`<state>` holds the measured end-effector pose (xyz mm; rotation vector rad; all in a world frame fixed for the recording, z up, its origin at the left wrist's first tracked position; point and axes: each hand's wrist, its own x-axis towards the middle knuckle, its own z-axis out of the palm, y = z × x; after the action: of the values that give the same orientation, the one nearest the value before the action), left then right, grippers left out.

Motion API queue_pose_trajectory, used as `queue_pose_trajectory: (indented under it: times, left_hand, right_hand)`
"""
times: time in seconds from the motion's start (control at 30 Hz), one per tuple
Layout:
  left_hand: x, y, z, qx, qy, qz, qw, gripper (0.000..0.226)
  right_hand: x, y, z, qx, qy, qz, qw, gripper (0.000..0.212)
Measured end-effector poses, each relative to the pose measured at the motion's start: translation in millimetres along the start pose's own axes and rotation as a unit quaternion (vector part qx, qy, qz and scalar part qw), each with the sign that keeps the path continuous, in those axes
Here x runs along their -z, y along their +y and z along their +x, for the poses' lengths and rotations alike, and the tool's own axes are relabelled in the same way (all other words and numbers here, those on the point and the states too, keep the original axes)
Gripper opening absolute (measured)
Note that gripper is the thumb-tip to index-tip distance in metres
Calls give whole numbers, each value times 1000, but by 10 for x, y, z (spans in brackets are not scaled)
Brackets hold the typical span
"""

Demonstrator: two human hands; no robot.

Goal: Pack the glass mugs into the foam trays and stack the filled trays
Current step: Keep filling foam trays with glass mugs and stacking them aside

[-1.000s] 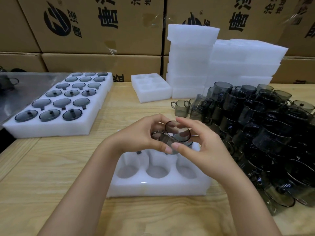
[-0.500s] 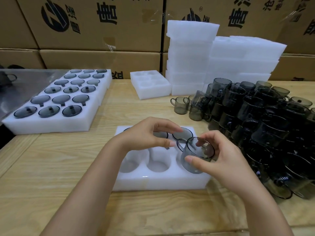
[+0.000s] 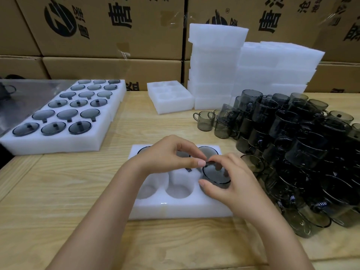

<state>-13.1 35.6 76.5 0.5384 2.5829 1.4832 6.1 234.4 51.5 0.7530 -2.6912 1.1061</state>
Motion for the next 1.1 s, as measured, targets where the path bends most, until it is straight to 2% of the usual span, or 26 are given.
queue_pose_trajectory:
  times: [0.1, 0.2, 0.37, 0.47, 0.53, 0.63, 0.77, 0.83, 0.97, 1.1]
  left_hand:
    - [-33, 49, -1, 14, 1, 64, 998, 12]
    - [-122, 118, -33, 11, 39, 154, 987, 12]
    - [-395, 130, -252, -71, 109, 274, 953, 35]
    - [-562, 84, -400, -124, 130, 393, 902, 52]
    - [-640, 51, -445, -130, 140, 449, 873, 57]
    - [-674, -9, -467, -135, 139, 486, 852, 61]
    - [-780, -53, -450, -141, 169, 549, 806, 63]
    - [-889, -89, -454, -152, 199, 567, 784, 59]
    - [-1051, -216, -524, -227, 240, 583, 743, 50]
    - [-1087, -250, -496, -242, 266, 599, 715, 47]
  right_hand:
    - [-54, 28, 13, 12, -13, -88, 996, 49]
    - [-98, 43, 5, 26, -22, -165, 986, 62]
    - [-74, 54, -69, 53, -33, -128, 990, 65]
    - [-83, 69, -163, 59, -34, -127, 990, 77]
    - [-104, 67, -235, 73, -8, -129, 989, 73]
    - [-119, 54, -319, 115, 9, -171, 979, 65]
    - [-126, 107, -358, 131, -30, -257, 957, 80]
    - [-133, 122, -347, 133, -35, -280, 950, 77]
    - [-176, 176, -373, 137, -4, -226, 964, 68]
    - [-182, 188, -390, 130, -6, -234, 963, 78]
